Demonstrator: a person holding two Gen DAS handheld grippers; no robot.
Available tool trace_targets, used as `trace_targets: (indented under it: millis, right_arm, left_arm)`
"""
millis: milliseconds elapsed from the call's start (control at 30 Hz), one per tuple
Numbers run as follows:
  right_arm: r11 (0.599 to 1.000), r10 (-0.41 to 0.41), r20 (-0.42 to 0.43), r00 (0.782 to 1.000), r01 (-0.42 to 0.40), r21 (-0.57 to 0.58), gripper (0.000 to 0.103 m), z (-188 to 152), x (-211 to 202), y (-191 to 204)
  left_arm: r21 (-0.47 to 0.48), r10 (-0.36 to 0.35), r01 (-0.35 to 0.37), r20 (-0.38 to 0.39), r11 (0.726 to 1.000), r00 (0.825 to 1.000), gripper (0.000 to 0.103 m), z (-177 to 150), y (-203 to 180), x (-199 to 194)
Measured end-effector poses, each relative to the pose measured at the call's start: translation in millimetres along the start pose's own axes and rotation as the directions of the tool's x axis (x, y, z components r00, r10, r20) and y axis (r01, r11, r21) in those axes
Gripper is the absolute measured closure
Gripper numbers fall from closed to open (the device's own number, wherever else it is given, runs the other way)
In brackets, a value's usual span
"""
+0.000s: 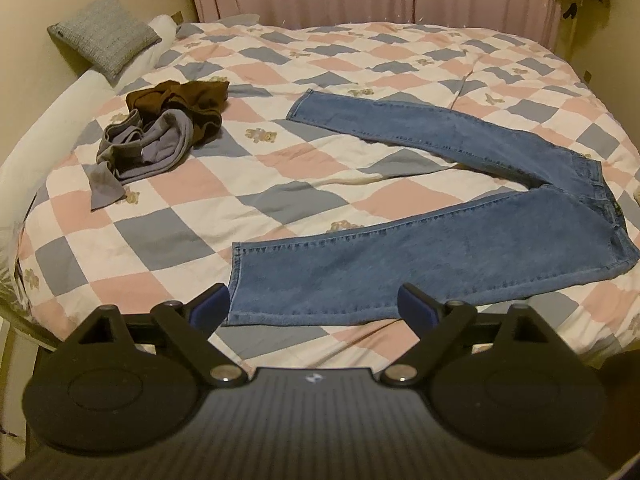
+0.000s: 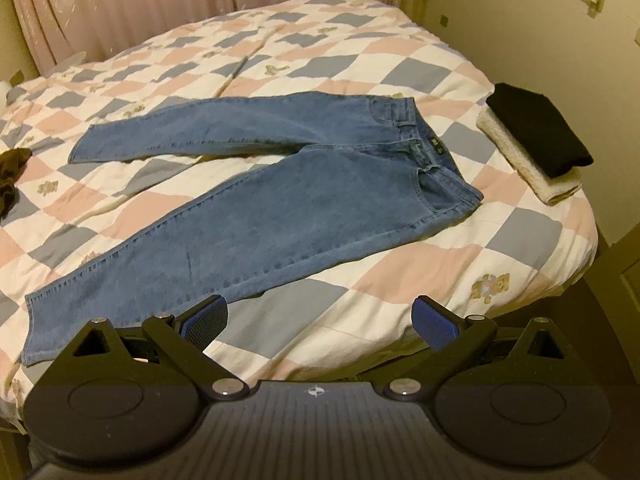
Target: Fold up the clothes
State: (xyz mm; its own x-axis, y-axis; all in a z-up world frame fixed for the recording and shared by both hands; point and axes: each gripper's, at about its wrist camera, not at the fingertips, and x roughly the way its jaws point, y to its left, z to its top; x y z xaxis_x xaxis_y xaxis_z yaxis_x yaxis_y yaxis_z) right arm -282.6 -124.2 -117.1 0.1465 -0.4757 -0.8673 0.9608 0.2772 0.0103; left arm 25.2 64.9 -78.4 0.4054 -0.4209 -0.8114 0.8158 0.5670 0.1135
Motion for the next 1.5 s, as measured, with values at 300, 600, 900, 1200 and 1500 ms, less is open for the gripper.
trace_targets:
  millis: [300, 600, 900, 1200, 1500]
  right_arm:
    - [0.998, -0.004, 0.002, 1.000, 0.005, -0.061, 0.002, 12, 3, 26]
    - [0.993, -0.005, -0.024, 1.000, 0.002, -0.119, 0.002, 38, 23, 39]
    - [0.989, 0.009, -0.058, 0.998, -0.017, -0.150, 0.002, 91, 71, 17]
    - [0.992, 0.107, -0.195, 0.975, -0.118, -0.046, 0.003, 170, 175, -67]
    - [0.924, 0.380, -0.258, 0.888, -0.351, 0.154, 0.012, 243, 308, -150]
  left_arm:
    - [0.000, 0.030, -0.030, -0.078, 1.000, 0.996, 0.014, -5, 13, 25]
    - [-0.013, 0.047, -0.049, -0.105, 0.999, 0.993, 0.012, 19, 4, 49]
    - [-0.009, 0.051, -0.053, -0.155, 0.999, 0.987, 0.012, 71, -55, 104]
    - [0.054, -0.014, 0.023, -0.163, 0.998, 0.987, 0.013, 138, -142, 194]
    - [0.173, -0.128, 0.160, -0.181, 0.972, 0.975, 0.025, 201, -188, 311]
